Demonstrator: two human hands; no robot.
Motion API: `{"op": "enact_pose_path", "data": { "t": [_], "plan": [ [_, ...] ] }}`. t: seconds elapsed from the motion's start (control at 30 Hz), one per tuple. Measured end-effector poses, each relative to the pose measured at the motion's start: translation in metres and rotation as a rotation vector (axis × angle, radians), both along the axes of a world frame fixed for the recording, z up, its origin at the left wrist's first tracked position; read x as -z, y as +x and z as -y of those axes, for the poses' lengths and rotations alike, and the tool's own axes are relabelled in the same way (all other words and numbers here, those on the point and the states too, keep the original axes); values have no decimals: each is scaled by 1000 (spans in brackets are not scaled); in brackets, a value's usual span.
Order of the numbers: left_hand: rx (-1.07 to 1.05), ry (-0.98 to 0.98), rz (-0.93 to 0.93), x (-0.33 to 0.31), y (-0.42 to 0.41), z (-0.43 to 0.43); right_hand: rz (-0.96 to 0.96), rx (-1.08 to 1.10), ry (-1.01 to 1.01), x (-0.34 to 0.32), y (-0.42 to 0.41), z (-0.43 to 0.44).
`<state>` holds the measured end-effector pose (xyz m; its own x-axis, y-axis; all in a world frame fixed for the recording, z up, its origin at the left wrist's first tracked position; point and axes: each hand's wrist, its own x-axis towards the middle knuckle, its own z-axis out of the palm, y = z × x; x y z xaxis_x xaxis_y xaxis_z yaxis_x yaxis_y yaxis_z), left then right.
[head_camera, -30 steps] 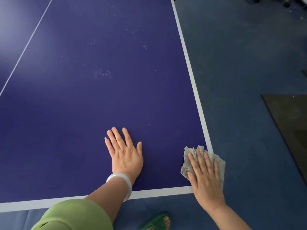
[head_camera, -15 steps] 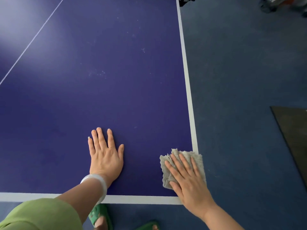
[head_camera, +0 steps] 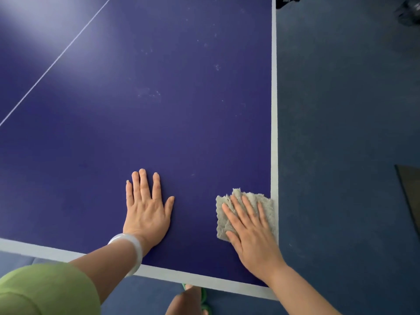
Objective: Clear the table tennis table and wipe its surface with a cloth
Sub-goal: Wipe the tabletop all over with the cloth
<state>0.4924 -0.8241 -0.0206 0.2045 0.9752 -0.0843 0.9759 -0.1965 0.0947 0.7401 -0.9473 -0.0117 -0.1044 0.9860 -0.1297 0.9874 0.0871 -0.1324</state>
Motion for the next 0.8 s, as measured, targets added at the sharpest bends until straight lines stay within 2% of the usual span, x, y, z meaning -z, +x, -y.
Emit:
{"op": "enact_pose_path", "data": {
  "t": [0.07, 0.13, 0.33, 0.4, 0.47, 0.6, 0.73, 0.8],
  "plan": [
    [0, -1, -15, 0, 1, 0, -1, -98, -14, -2, 16, -3],
    [3, 1, -29, 0, 2, 2, 27, -104, -24, -2, 37, -22],
    [13, 26, -45, 1, 0, 3, 2, 245, -113, -3, 64, -94],
    [11, 25, -31, 0, 1, 3, -13, 174, -87, -3, 42, -82],
    [9, 26, -27, -2, 2, 3, 4, -13, -51, -4, 23, -57],
    [7, 18, -20, -5, 2, 3, 22, -250, -58, -5, 46, -54],
    [-14, 28, -22, -8, 3, 3, 48, -189, -79, -5, 83, -96],
    [-125, 34, -12, -11, 12, 9, 48, -107, -76, -3, 102, -126]
  ]
}}
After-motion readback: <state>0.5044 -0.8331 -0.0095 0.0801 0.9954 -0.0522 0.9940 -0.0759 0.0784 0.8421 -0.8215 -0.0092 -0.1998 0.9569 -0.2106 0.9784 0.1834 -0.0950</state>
